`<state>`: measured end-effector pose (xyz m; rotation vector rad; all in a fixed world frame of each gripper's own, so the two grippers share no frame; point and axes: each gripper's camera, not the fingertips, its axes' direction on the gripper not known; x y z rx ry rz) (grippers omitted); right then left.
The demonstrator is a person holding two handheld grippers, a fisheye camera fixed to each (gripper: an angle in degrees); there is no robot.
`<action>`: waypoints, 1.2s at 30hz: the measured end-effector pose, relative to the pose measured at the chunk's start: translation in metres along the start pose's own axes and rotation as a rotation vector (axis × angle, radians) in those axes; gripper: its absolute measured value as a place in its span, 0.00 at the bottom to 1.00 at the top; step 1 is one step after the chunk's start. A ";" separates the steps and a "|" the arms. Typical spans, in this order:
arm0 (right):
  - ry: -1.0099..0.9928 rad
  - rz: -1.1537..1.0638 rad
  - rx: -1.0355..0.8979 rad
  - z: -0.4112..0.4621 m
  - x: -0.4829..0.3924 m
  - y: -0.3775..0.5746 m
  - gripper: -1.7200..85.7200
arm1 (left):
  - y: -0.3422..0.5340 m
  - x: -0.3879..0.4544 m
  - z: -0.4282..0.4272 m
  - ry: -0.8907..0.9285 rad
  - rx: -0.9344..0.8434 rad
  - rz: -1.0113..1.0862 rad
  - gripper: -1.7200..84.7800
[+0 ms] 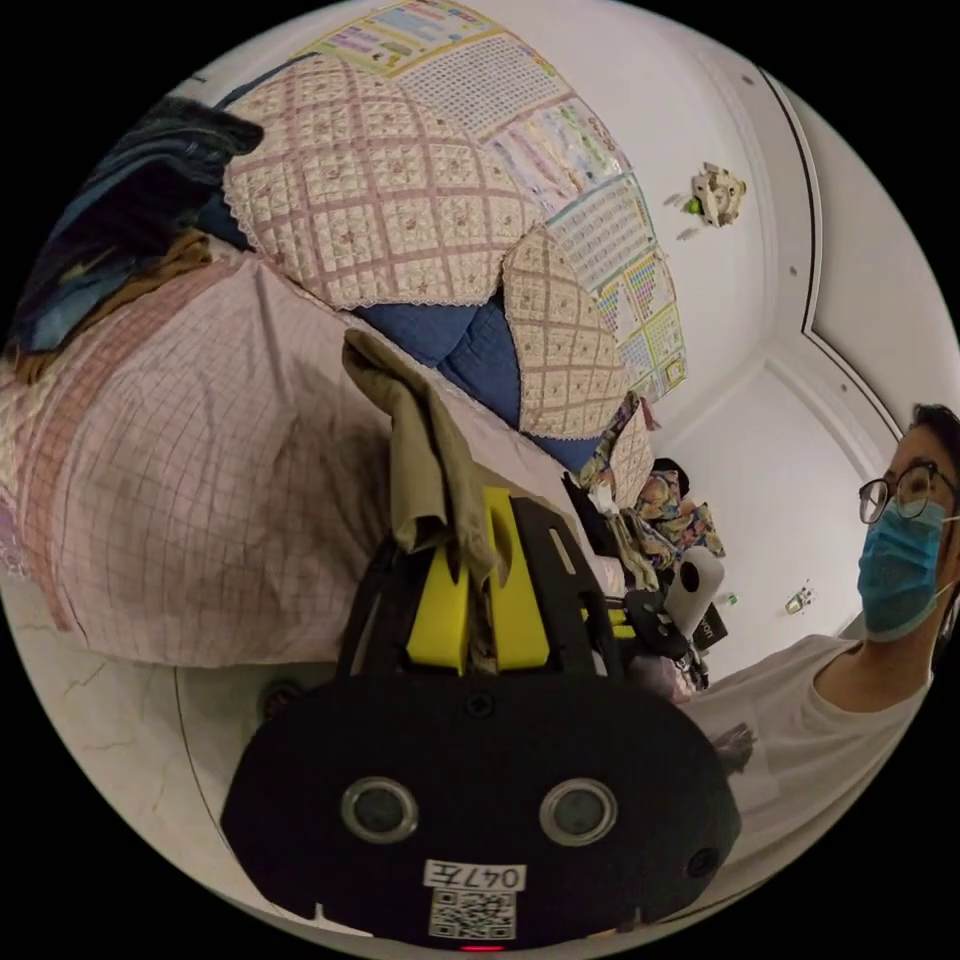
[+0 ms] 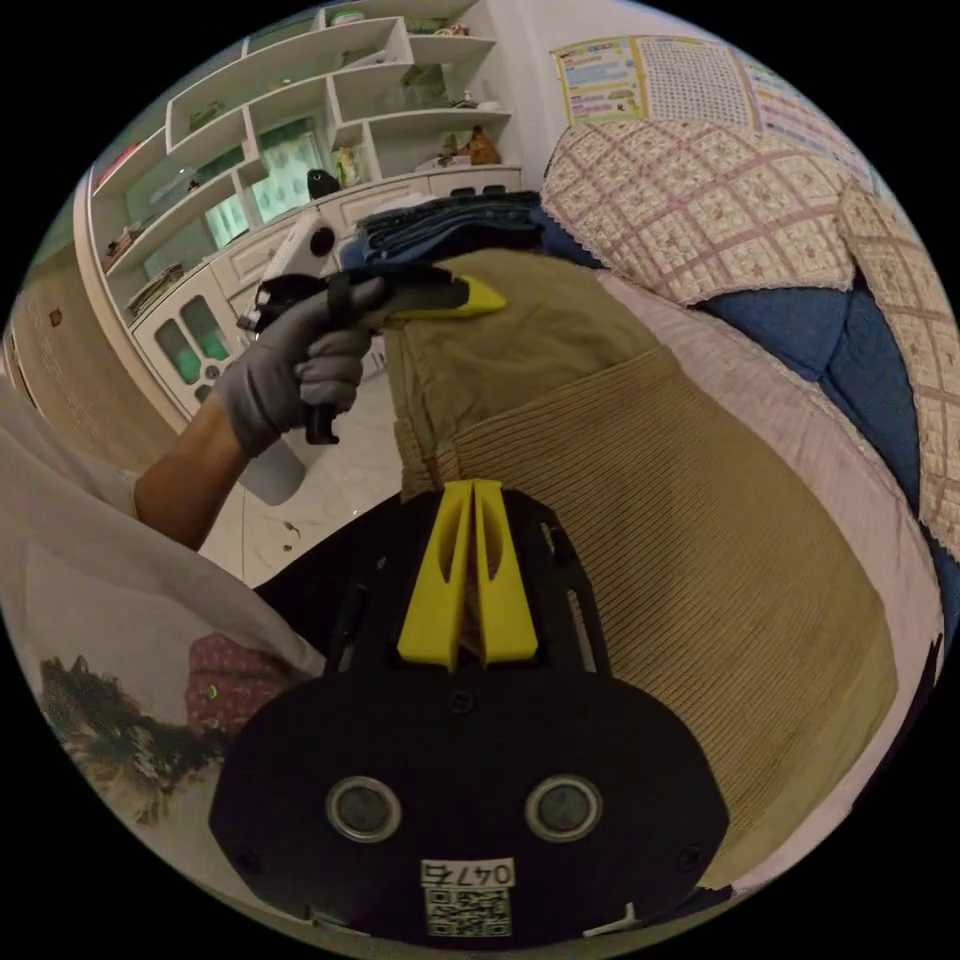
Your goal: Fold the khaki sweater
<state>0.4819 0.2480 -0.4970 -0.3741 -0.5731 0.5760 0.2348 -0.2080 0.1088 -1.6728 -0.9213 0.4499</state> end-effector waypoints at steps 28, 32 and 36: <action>0.112 0.637 0.458 -0.170 0.183 0.195 0.03 | -0.013 0.347 0.572 -0.265 -0.692 0.756 0.12; 0.073 0.626 0.376 -0.174 0.205 0.197 0.07 | 0.009 0.352 0.579 -0.246 -0.777 0.805 0.12; -0.001 0.624 0.291 -0.175 0.215 0.209 0.10 | -0.003 0.357 0.510 -0.297 -0.594 0.777 0.14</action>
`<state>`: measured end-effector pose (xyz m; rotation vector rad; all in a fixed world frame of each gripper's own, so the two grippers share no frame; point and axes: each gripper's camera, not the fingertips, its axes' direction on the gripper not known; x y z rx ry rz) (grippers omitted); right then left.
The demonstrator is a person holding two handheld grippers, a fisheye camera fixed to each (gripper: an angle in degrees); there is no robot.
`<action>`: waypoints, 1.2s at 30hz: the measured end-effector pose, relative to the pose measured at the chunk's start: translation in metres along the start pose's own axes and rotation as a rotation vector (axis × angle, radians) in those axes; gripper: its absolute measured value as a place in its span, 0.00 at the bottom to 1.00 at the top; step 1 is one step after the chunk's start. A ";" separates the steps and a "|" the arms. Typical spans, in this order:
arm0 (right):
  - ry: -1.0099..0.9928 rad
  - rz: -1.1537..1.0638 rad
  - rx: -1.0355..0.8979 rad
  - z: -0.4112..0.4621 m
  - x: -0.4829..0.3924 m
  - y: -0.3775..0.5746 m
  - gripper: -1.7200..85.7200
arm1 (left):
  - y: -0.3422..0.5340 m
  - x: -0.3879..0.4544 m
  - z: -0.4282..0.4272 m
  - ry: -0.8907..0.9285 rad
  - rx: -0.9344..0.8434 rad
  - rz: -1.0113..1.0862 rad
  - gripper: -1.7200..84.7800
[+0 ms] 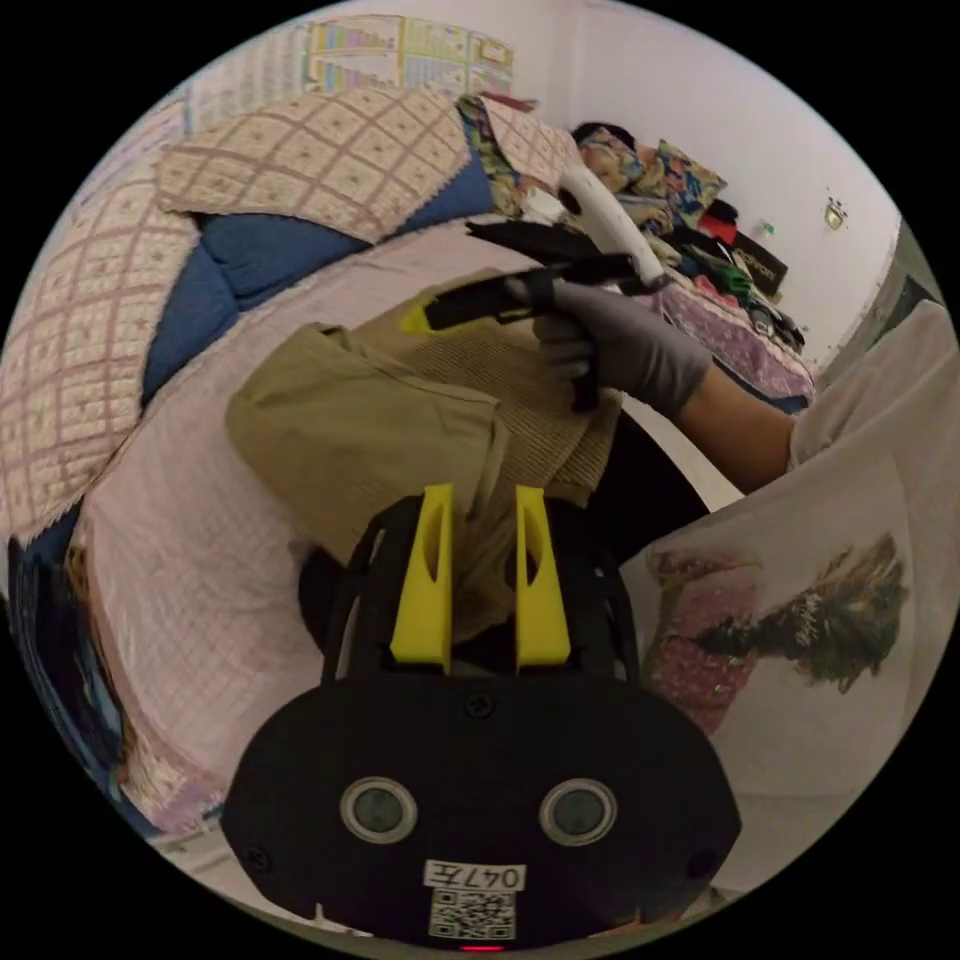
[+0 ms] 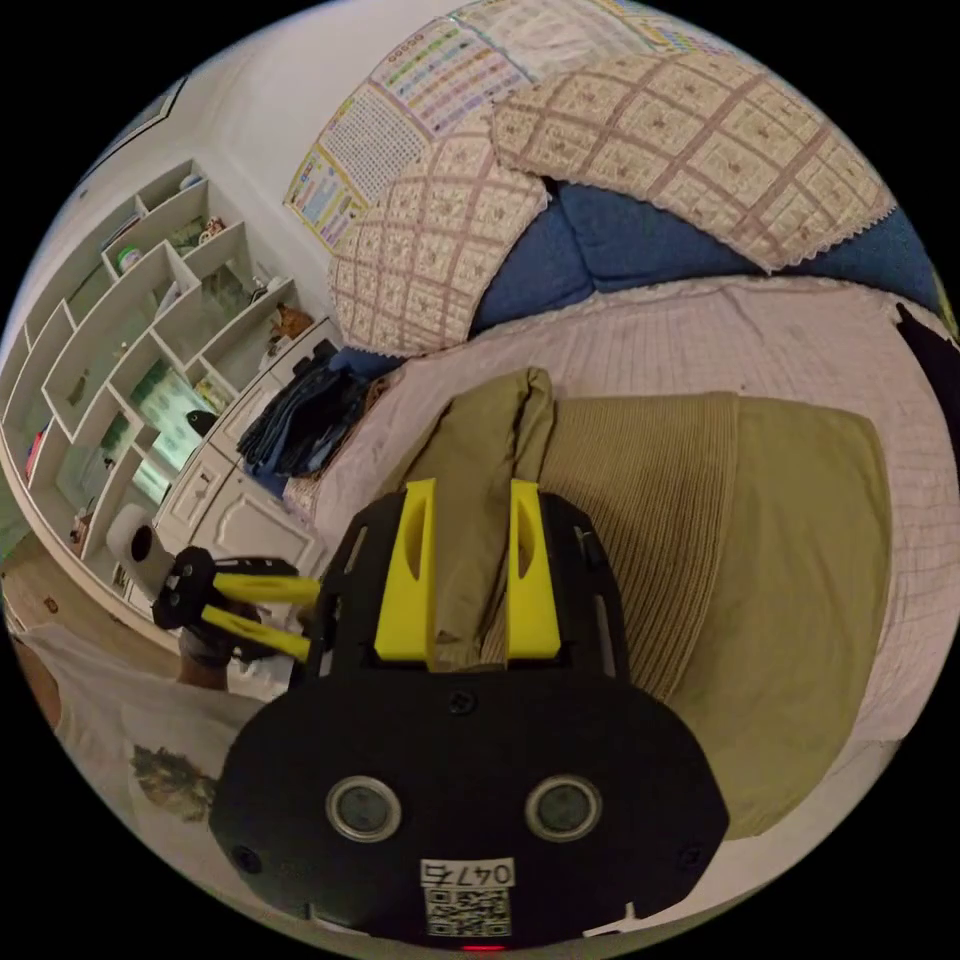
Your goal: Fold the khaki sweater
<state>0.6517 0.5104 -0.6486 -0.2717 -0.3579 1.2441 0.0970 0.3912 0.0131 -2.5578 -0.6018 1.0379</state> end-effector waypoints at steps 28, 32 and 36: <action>-0.264 0.072 -0.122 -0.054 0.011 0.075 0.01 | -0.003 0.041 -0.064 -0.509 -0.109 0.232 0.08; -0.250 0.110 -0.183 -0.050 0.020 0.095 0.01 | 0.014 0.042 -0.041 -0.459 -0.206 0.254 0.08; -0.265 0.147 -0.220 -0.045 0.029 0.113 0.01 | 0.060 0.020 -0.014 -0.360 -0.234 0.193 0.09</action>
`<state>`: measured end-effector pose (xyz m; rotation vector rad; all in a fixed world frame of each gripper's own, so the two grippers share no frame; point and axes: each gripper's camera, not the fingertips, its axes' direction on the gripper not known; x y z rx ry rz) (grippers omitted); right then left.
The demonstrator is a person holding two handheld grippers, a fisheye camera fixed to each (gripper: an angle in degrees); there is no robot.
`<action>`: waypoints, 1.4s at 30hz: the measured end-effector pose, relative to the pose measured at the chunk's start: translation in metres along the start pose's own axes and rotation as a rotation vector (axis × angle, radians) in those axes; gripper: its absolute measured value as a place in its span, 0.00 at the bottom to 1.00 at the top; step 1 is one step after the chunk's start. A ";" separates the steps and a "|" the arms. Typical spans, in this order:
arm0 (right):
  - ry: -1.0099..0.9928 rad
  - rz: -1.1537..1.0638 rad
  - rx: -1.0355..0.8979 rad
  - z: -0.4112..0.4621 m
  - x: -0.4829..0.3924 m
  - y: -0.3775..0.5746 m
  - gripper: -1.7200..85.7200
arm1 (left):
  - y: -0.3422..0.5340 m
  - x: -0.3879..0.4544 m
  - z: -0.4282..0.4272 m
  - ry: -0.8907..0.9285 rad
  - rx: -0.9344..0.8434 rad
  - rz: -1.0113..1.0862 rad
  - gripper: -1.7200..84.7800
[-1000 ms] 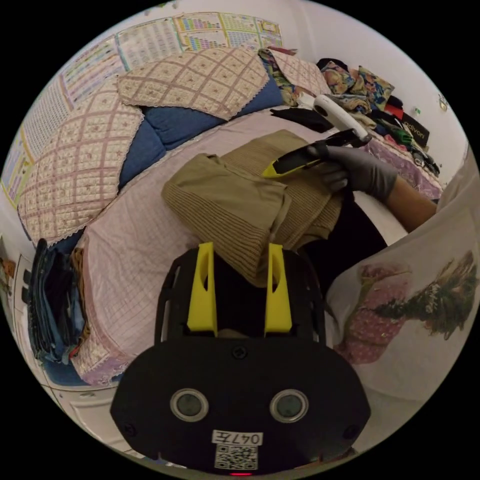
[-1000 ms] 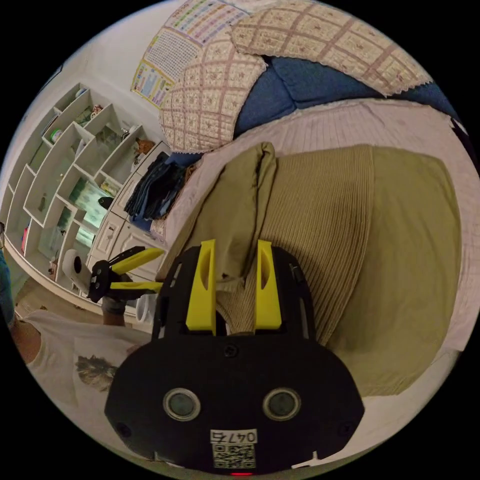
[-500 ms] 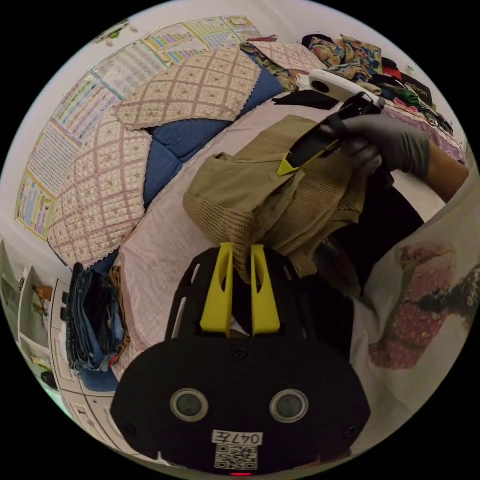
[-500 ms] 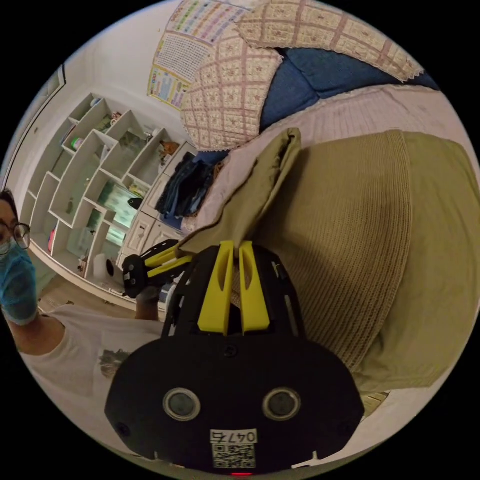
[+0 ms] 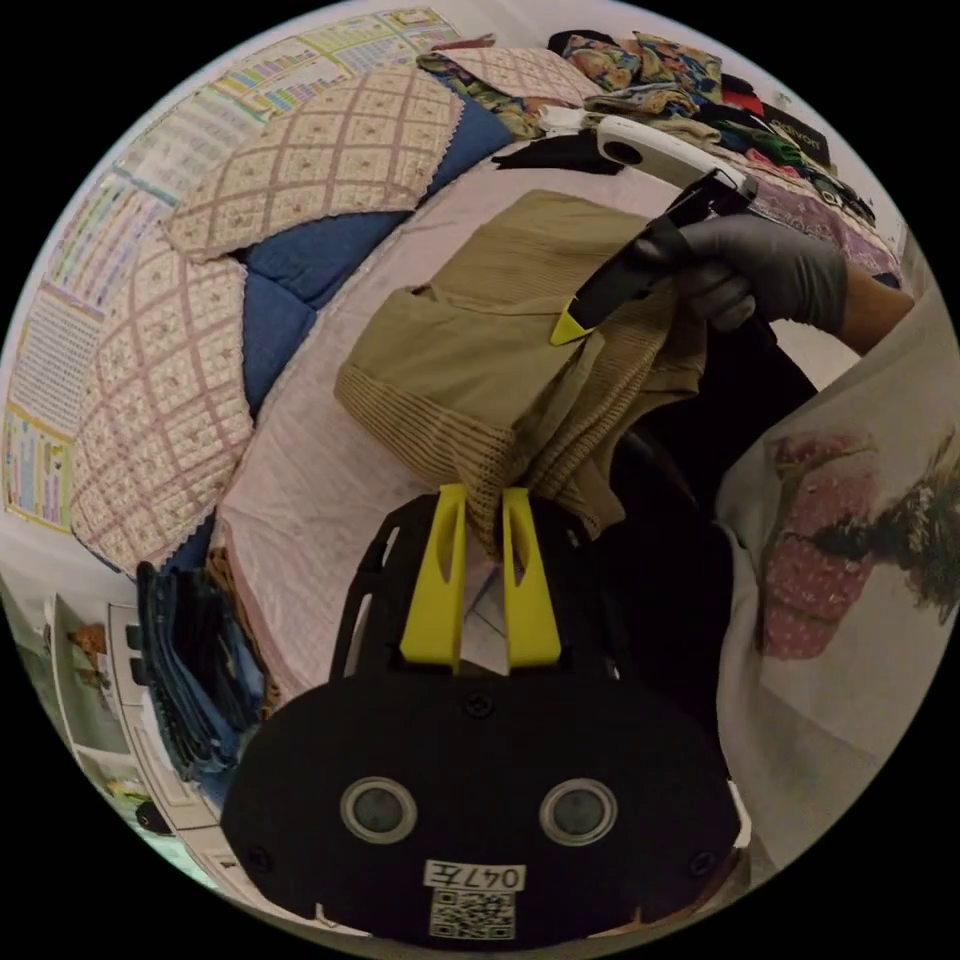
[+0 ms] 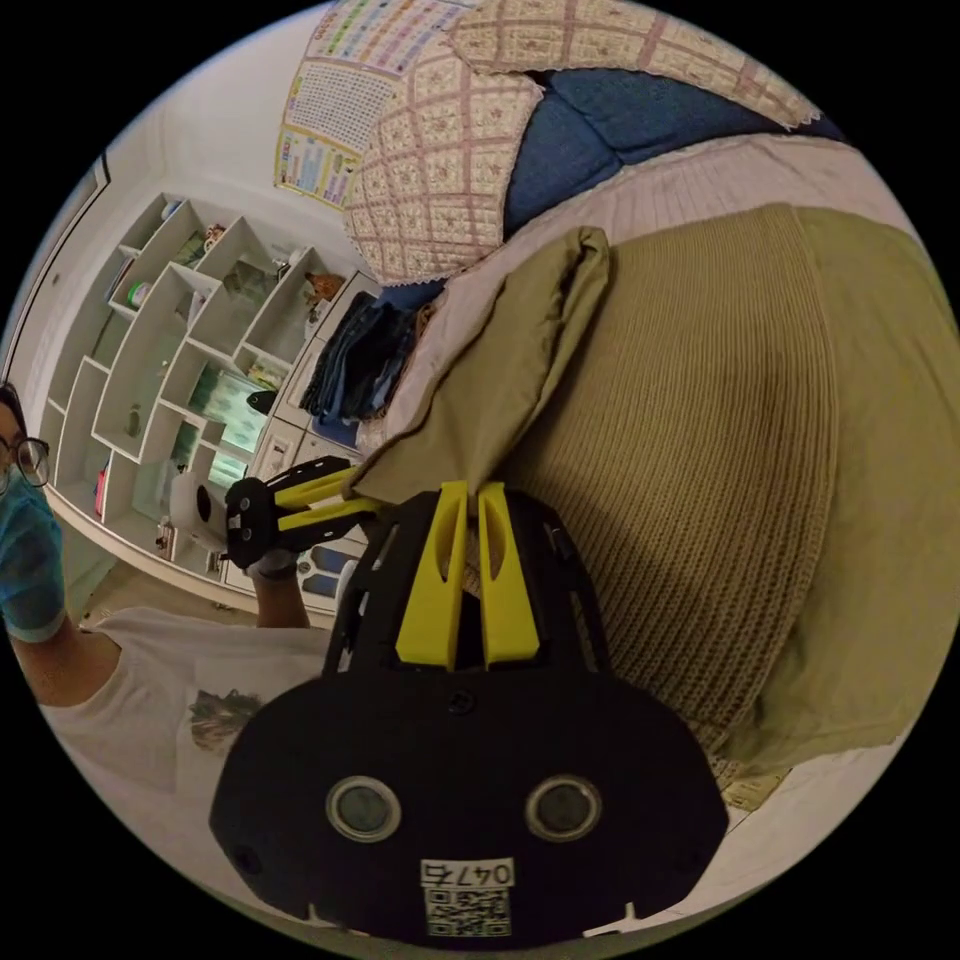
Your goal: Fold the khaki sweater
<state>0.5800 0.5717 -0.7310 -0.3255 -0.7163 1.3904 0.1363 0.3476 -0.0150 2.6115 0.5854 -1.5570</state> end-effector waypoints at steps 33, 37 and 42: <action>0.385 -0.034 0.582 -0.209 -0.001 0.142 0.12 | 0.193 -0.074 0.043 0.498 0.347 -0.335 0.08; 0.311 0.436 0.744 -0.271 0.077 0.212 0.15 | 0.214 -0.036 0.013 0.572 0.459 -0.293 0.08; 0.016 0.734 0.739 -0.254 0.136 0.266 0.19 | 0.254 0.006 0.055 0.646 0.399 -0.377 0.07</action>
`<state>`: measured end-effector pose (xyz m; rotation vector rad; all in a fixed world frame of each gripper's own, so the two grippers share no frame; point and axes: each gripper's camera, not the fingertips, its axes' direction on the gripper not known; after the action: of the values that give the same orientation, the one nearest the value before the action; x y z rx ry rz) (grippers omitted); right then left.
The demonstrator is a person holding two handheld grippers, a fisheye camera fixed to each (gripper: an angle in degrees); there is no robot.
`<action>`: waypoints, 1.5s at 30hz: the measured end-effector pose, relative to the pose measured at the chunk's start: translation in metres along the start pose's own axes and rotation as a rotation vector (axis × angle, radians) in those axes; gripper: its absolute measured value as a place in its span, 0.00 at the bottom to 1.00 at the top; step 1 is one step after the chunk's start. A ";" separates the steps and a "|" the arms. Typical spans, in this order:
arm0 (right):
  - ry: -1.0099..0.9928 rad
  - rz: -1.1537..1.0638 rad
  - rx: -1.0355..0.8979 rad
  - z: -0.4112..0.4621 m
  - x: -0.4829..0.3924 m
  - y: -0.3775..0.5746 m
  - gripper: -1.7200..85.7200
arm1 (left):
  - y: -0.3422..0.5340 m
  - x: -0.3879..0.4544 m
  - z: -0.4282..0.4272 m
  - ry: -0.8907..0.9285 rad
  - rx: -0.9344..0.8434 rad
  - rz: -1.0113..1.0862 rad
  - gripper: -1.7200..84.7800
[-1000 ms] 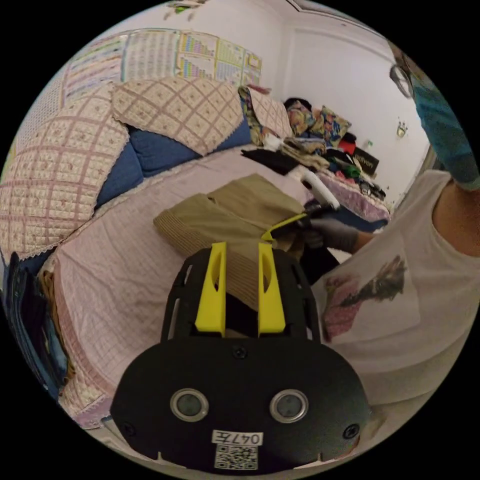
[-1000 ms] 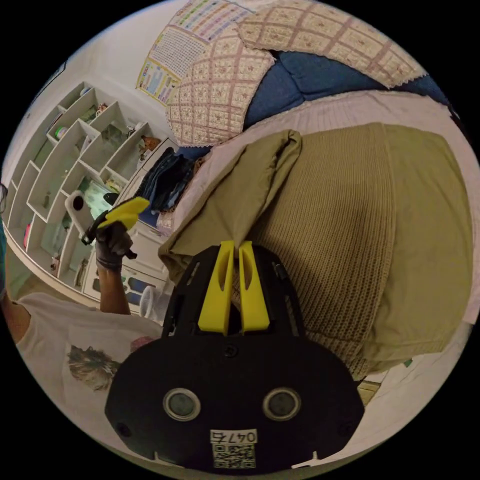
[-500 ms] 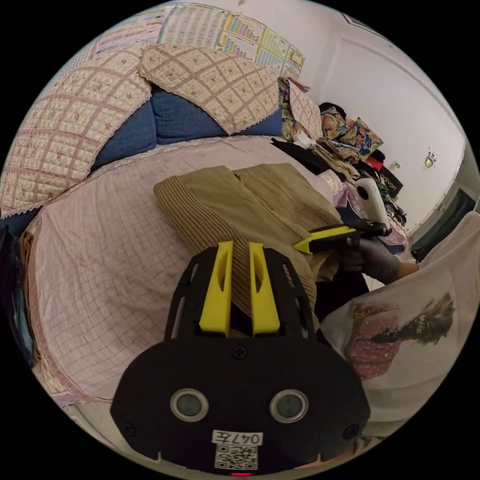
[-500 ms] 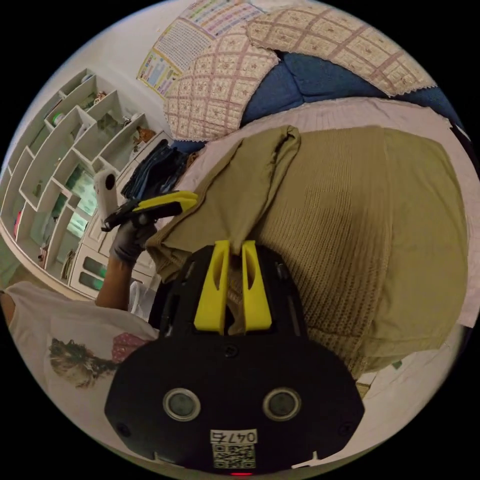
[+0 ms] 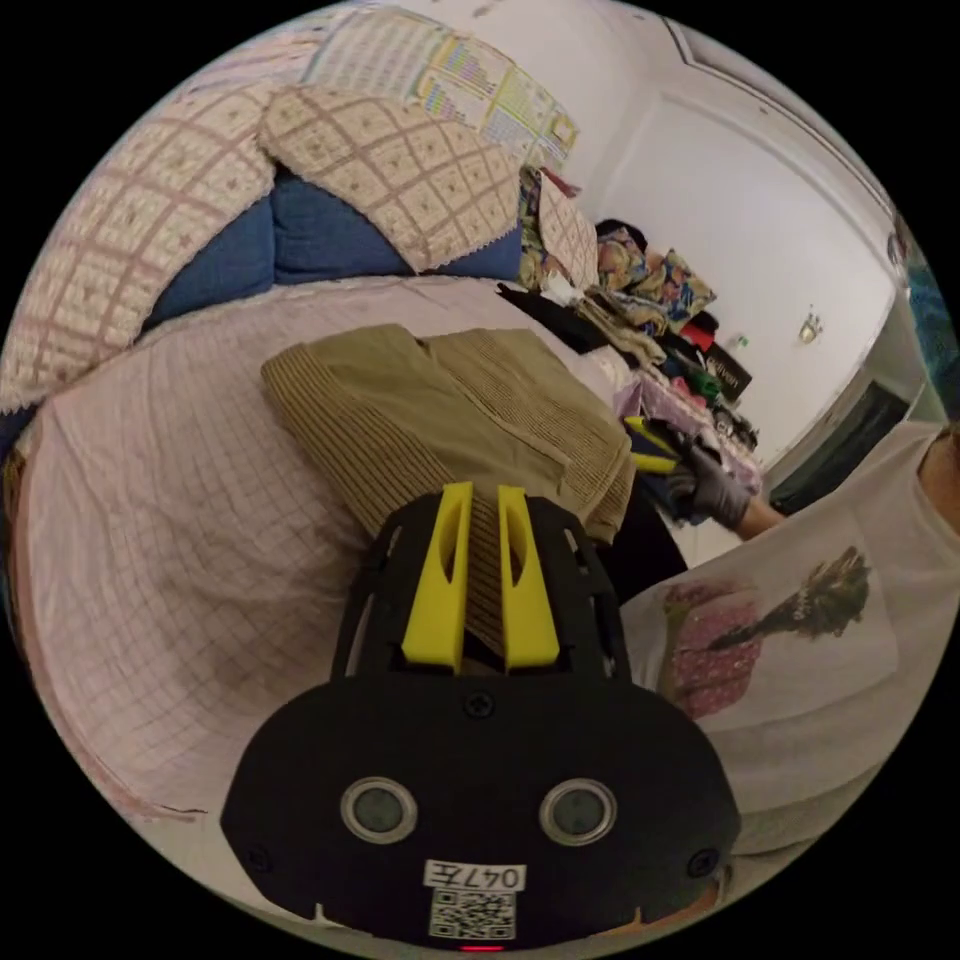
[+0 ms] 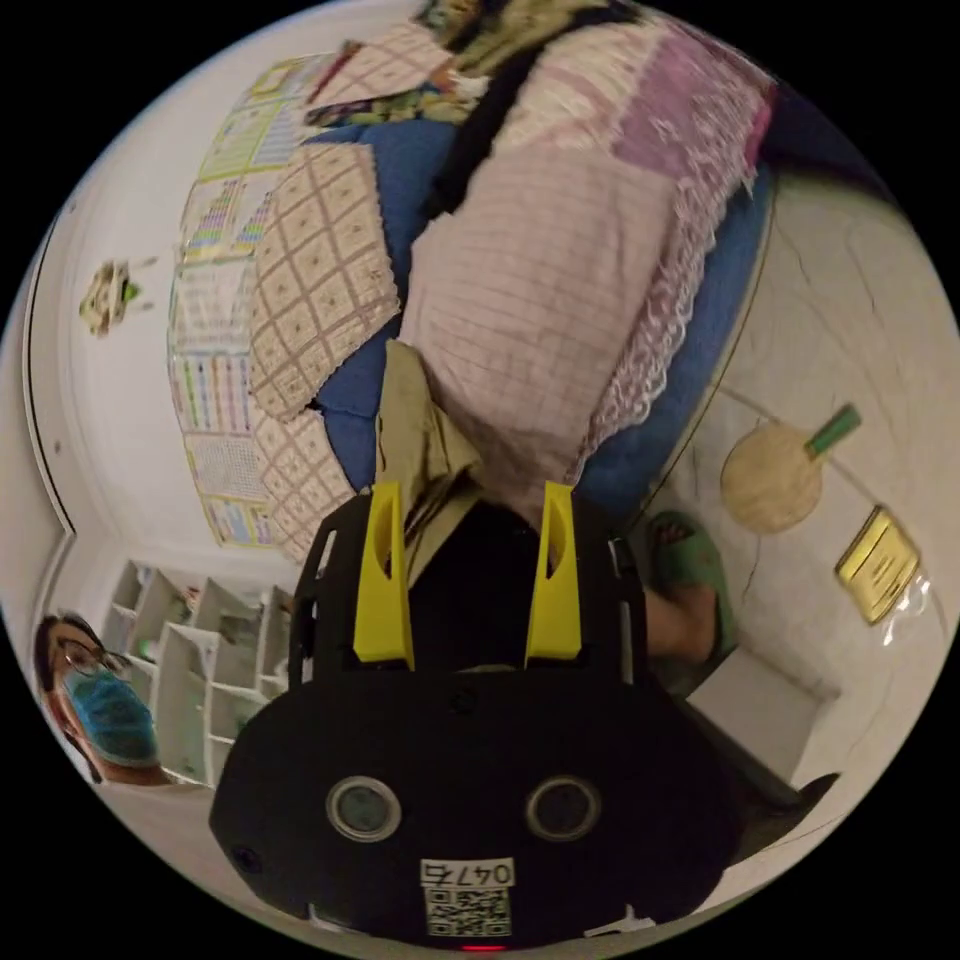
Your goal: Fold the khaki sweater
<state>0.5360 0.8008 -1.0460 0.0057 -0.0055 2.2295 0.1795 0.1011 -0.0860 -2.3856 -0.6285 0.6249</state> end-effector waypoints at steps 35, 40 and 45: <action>0.235 -1.485 -0.538 0.360 -0.388 0.340 0.01 | 0.304 0.053 -0.038 0.185 0.228 -0.241 0.08; 0.254 -1.572 -0.543 0.382 -0.415 0.362 0.01 | 0.355 0.038 -0.042 0.174 0.232 -0.317 0.08; 0.359 -1.761 -0.557 0.408 -0.445 0.393 0.02 | 0.381 0.017 -0.022 0.257 0.282 -0.382 0.10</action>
<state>0.4985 0.2061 -0.6419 -0.4916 -0.2987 0.4000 0.3140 -0.1712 -0.3183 -1.9691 -0.7963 0.2193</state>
